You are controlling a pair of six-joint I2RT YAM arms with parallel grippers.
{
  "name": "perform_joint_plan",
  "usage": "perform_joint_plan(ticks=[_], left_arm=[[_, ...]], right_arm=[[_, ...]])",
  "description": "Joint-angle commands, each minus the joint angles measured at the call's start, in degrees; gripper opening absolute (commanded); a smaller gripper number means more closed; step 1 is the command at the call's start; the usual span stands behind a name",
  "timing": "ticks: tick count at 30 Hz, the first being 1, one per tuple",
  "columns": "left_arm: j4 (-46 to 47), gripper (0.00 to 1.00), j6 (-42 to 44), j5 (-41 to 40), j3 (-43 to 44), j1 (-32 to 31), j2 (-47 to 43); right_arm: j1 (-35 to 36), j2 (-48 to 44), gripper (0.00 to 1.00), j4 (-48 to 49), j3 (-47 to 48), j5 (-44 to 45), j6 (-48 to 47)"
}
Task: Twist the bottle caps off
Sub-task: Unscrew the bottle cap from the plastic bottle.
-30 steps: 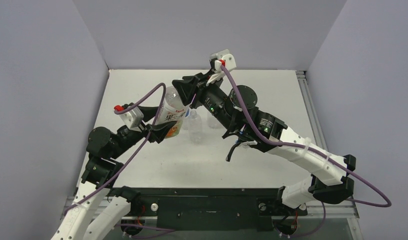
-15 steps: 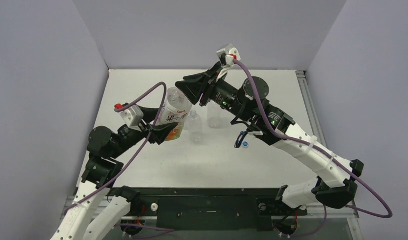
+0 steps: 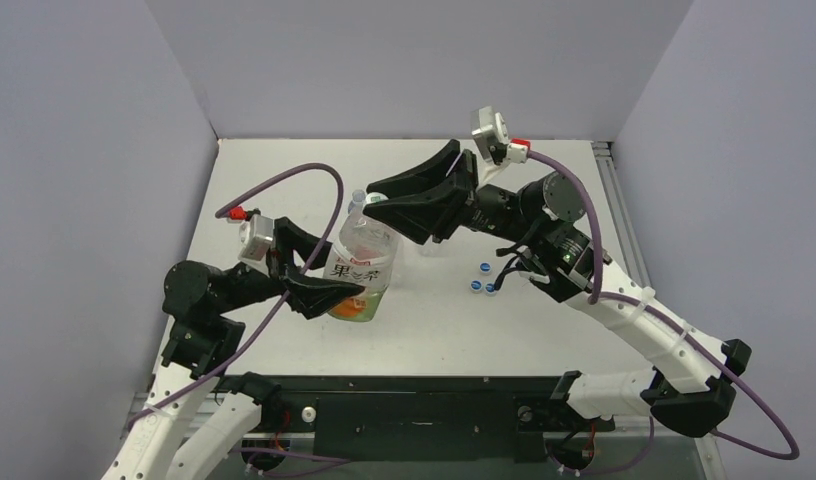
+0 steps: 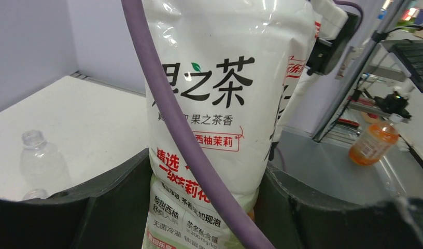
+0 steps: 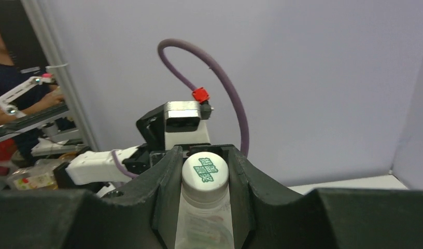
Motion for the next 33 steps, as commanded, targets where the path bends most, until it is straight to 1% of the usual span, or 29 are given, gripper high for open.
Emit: perform_joint_plan(ticks=[1, 6, 9, 11, 12, 13, 14, 15, 16, 17, 18, 19, 20, 21, 22, 23, 24, 25, 26, 27, 28, 29, 30, 31, 32, 33], left_arm=[[6.17, 0.0, -8.72, 10.98, 3.63, -0.17, 1.13], [7.05, 0.0, -9.74, 11.5, 4.13, -0.22, 1.77], [5.98, 0.0, -8.41, 11.38, 4.07, -0.2, 1.71], [5.28, 0.0, -7.36, 11.02, 4.13, -0.22, 1.67], [4.9, 0.0, -7.04, 10.79, 4.14, -0.2, 1.68], [4.67, 0.0, -6.43, 10.4, 4.15, -0.2, 1.69], [4.26, 0.0, -5.97, 10.08, 4.15, -0.2, 1.69], [3.92, 0.0, -4.6, 9.27, 4.1, -0.2, 1.69], [2.89, 0.0, -3.69, 8.69, 4.09, -0.2, 1.65], [2.35, 0.0, -1.4, 6.99, 4.08, -0.2, 1.55], [0.91, 0.0, -0.02, 5.83, 3.93, -0.2, 1.45], [-0.31, 0.0, 3.87, 2.94, 3.9, -0.2, 1.24], [-3.09, 0.0, 8.49, -0.8, 3.85, -0.2, 1.07], [-4.38, 0.0, 10.5, -2.81, 3.55, -0.2, 0.73], [-5.98, 0.0, 13.95, -6.96, 3.28, -0.2, 0.55], [-6.48, 0.0, 15.48, -8.79, 2.66, -0.15, 0.16], [-6.77, 0.0, 17.89, -12.23, 2.26, -0.12, -0.34], [-6.56, 0.0, 18.77, -13.84, 1.41, -0.11, -0.51], [-5.69, 0.0, 20.26, -16.66, 0.98, -0.11, -0.75], [-5.16, 0.0, 21.05, -17.95, 0.43, -0.13, -0.8], [-4.93, 0.0, 22.14, -20.23, 0.27, -0.12, -0.77], [-4.62, 0.0, 22.6, -21.36, 0.13, -0.18, -0.73], [-4.52, 0.0, 23.59, -23.57, 0.16, -0.23, -0.56], [-4.45, 0.0, 24.07, -24.52, 0.19, -0.25, -0.49], [-4.44, 0.0, 24.92, -26.56, 0.19, -0.22, -0.37], [-4.52, 0.0, 25.27, -27.51, 0.19, -0.2, -0.35]], right_arm=[[-0.32, -1.89, 0.0, 16.48, -0.51, -12.77, 5.2], [-0.37, 0.37, 0.0, 20.46, 1.5, -20.64, 9.65], [-0.39, 0.84, 0.0, 20.2, 2.34, -21.69, 9.93], [-0.64, 0.4, 0.01, 17.99, 2.39, -20.97, 8.56], [-0.7, 0.17, 0.03, 16.18, 2.39, -20.43, 7.28], [-0.86, -0.26, 0.11, 15.36, 2.44, -20.11, 6.73], [-0.9, -0.47, 0.17, 13.59, 2.42, -19.38, 5.68], [-1.04, -0.95, 0.3, 11.41, 2.4, -18.79, 4.29], [-1.21, -1.57, 0.4, 10.07, 2.4, -16.79, 3.39], [-1.25, -2.0, 0.54, 6.69, 2.46, -13.45, 1.2], [-1.46, -3.02, 0.59, 5.11, 2.43, -11.43, 0.17], [-1.46, -3.52, 0.72, 2.13, 2.34, -6.27, -1.63], [-1.49, -4.59, 0.75, 0.64, 2.41, -3.14, -2.25], [-1.43, -5.09, 0.78, -2.11, 2.57, 3.98, -3.09], [-1.13, -5.95, 0.79, -3.02, 2.62, 6.77, -3.29], [-0.81, -6.21, 0.8, -4.69, 2.8, 12.08, -3.7], [0.34, -6.34, 0.8, -5.81, 3.08, 14.91, -4.13], [1.2, -6.18, 0.81, -8.93, 4.48, 20.27, -5.85], [3.46, -5.41, 0.81, -11.13, 6.45, 23.66, -7.0], [4.91, -4.8, 0.82, -15.24, 7.54, 30.76, -9.09], [7.66, -3.17, 0.81, -16.97, 10.05, 34.36, -10.07], [8.94, -2.32, 0.8, -20.88, 11.19, 41.37, -11.57], [10.91, -0.55, 0.75, -21.76, 13.21, 44.19, -11.93], [11.49, 0.27, 0.74, -22.98, 13.95, 47.62, -11.77], [12.32, 1.63, 0.7, -23.34, 14.91, 48.94, -11.46], [13.03, 2.19, 0.68, -23.42, 15.16, 51.05, -10.62]])
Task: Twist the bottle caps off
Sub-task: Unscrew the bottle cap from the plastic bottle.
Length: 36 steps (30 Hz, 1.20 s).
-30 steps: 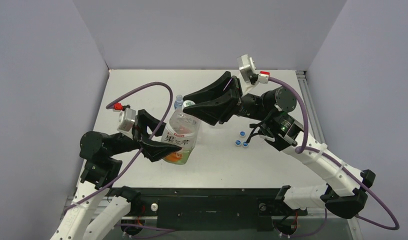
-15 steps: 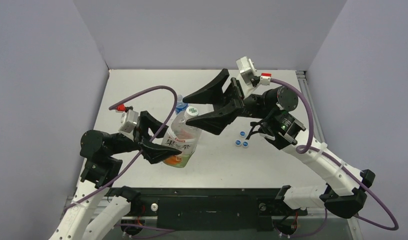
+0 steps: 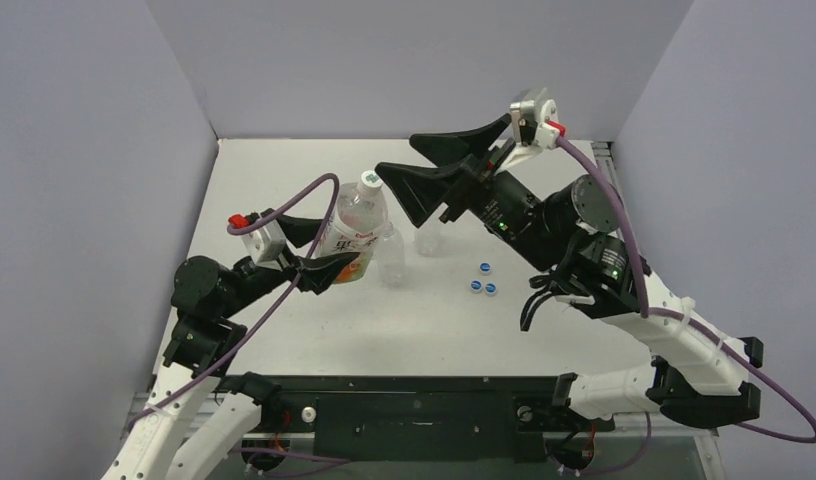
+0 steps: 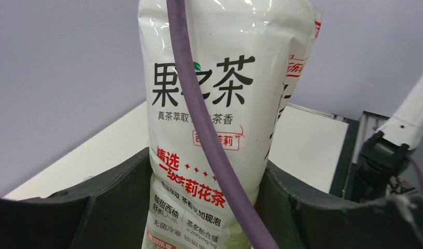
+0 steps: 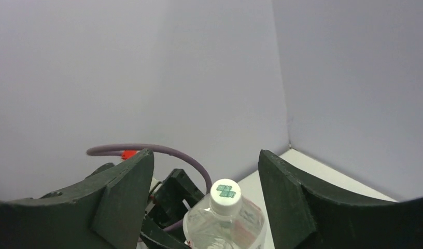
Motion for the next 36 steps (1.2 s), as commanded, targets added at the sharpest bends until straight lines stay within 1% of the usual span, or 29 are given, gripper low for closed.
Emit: perform_joint_plan(ticks=[1, 5, 10, 15, 19, 24, 32, 36], left_arm=[[0.64, 0.0, 6.36, -15.49, 0.76, 0.02, -0.11], [0.49, 0.0, 7.78, -18.61, 0.56, 0.02, -0.09], [-0.09, 0.0, 8.06, -20.73, 0.46, -0.02, 0.31], [-0.45, 0.0, 8.07, -20.67, 0.37, -0.02, 0.73], [-0.96, 0.0, 8.09, -20.44, 0.08, 0.02, 0.63], [-1.33, 0.0, 8.03, -20.4, -0.38, 0.02, 0.33], [-0.99, 0.0, 8.09, -20.3, -0.64, 0.02, 0.22], [-0.94, 0.0, 8.1, -20.08, -0.56, -0.05, 0.01]], right_arm=[[2.94, 4.67, 0.65, -7.12, 3.23, 18.8, -2.03], [4.64, 7.18, 0.62, -5.87, 4.75, 21.99, -1.14], [4.96, 9.89, 0.61, -3.72, 5.92, 22.22, 0.34], [4.94, 12.08, 0.6, -2.74, 7.55, 20.95, 1.28], [4.75, 12.87, 0.57, -1.32, 7.45, 20.64, 1.39], [4.05, 13.53, 0.51, -0.73, 7.76, 19.48, 2.22], [2.85, 14.39, 0.48, -1.74, 8.04, 17.8, 3.72], [1.93, 14.51, 0.43, -2.01, 7.81, 16.99, 4.63]])
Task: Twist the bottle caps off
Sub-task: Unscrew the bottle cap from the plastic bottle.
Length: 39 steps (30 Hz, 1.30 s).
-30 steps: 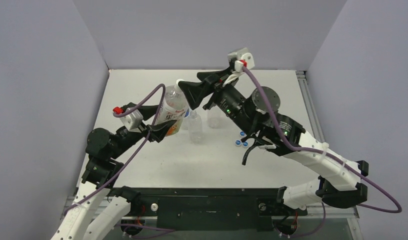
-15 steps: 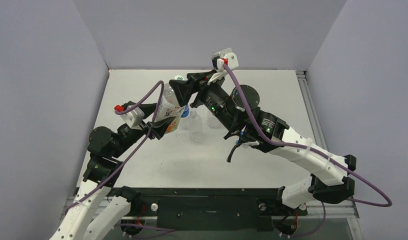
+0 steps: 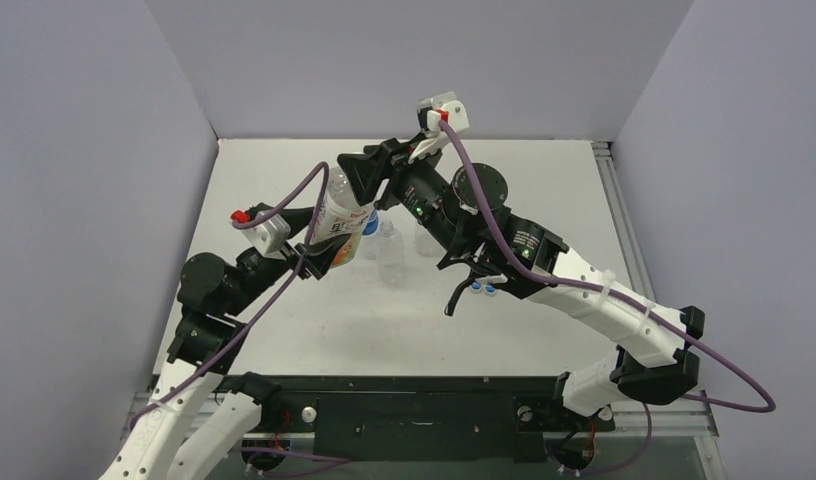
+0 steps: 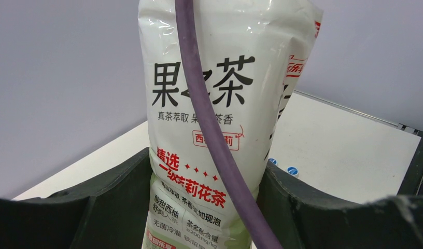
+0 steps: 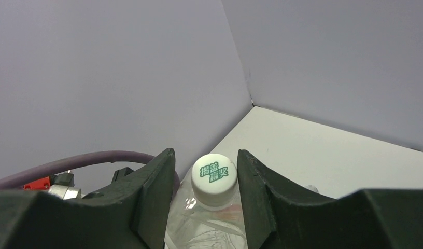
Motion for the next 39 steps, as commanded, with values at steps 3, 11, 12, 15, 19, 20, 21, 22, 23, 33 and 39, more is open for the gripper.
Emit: perform_joint_plan(ticks=[3, 11, 12, 15, 19, 20, 21, 22, 23, 33, 39], left_arm=[[-0.88, 0.0, 1.34, -6.98, 0.66, -0.02, -0.8], [-0.99, 0.0, 1.36, -6.98, 0.57, 0.02, -1.04], [-0.94, 0.0, 1.32, -6.98, 0.58, 0.02, -1.03], [-0.83, 0.0, 1.15, -6.9, 0.61, -0.01, -1.0], [-0.81, 0.0, 1.02, -6.9, 0.58, 0.01, -1.02], [-0.81, 0.0, 1.04, -6.9, 0.58, 0.02, -1.03], [-0.81, 0.0, 1.06, -6.9, 0.58, 0.02, -1.03], [-0.81, 0.0, 1.07, -6.9, 0.58, 0.02, -1.03], [-0.81, 0.0, 1.08, -6.9, 0.58, -0.02, -1.07], [-0.53, 0.0, -4.03, 1.44, 0.9, 0.01, -1.99], [3.04, 0.0, -12.13, 15.43, 0.55, 0.02, -2.97]], right_arm=[[-1.65, -0.01, 0.35, 1.72, 1.61, -2.41, 2.3], [-1.83, -0.1, 0.31, 1.38, 1.56, -3.16, 2.22], [-1.86, -0.04, 0.36, 1.32, 1.53, -3.2, 2.23], [-1.9, -0.09, 0.39, 1.06, 1.48, -3.27, 2.16], [-1.95, -0.08, 0.36, 0.95, 1.48, -3.51, 2.02], [-1.91, -0.18, 0.32, 1.03, 1.41, -3.69, 1.94], [-1.89, -0.34, 0.31, 1.1, 1.21, -3.78, 1.91], [-1.88, -0.47, 0.27, 1.4, 1.1, -4.0, 1.98], [-1.88, -0.68, 0.25, 1.55, 0.96, -4.02, 2.02], [-6.14, -3.93, 0.0, 5.29, -2.74, -19.72, 2.37], [-10.0, -10.59, 0.0, 15.94, -9.58, -45.4, 1.87]])
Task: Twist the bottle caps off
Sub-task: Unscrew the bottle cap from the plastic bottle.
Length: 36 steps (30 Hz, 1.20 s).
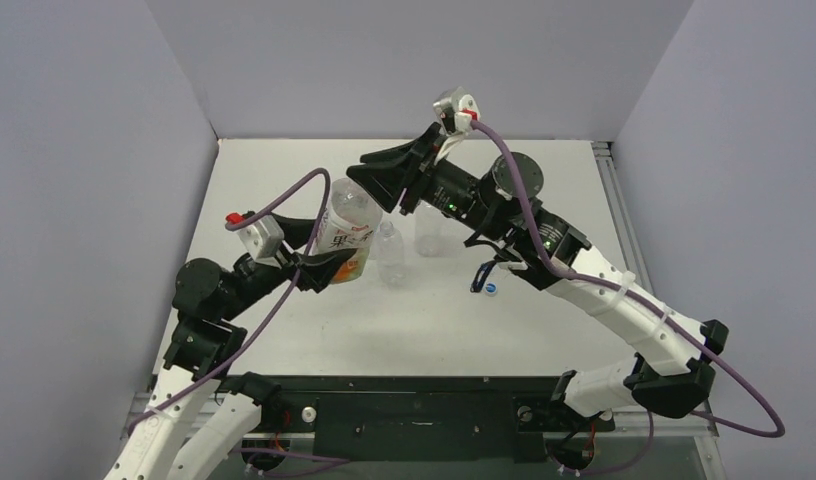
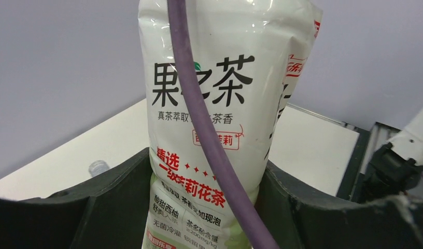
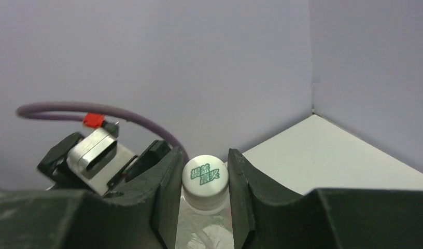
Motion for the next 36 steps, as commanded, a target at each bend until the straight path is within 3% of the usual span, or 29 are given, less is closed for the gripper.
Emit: perform_joint_plan(ticks=[1, 9, 20, 22, 23, 25, 28, 36], left_arm=[[5.05, 0.0, -7.36, 14.04, 0.65, 0.0, -1.28], [8.39, 0.0, -16.33, 25.56, 3.11, 0.0, 0.94], [9.68, 0.0, -20.54, 29.44, 4.57, 0.0, 2.56], [8.92, 0.0, -19.25, 27.79, 4.58, 0.0, 2.5], [8.54, 0.0, -18.01, 27.11, 4.58, 0.0, 2.49], [7.07, 0.0, -15.5, 24.13, 4.58, 0.0, 2.4], [4.61, 0.0, -10.77, 17.8, 4.33, -0.01, 2.17], [2.09, 0.0, 0.84, 2.4, 1.89, 0.0, 1.41]], right_arm=[[-1.31, -6.58, 0.0, 10.78, -2.63, -22.13, -0.61], [-2.75, -8.19, 0.0, 13.28, -2.74, -40.95, 1.19], [-4.81, -7.49, 0.01, 18.93, -4.61, -47.72, 6.16], [-5.97, -7.8, 0.26, 17.45, -4.66, -45.57, 5.95], [-6.72, -8.02, 0.48, 15.28, -4.61, -42.76, 4.94], [-7.85, -8.9, 0.74, 10.99, -4.17, -37.82, 2.46], [-9.09, -10.89, 0.8, 8.6, -4.0, -30.29, 0.56], [-8.45, -8.93, 0.82, 1.07, -0.07, -7.34, 1.6]])
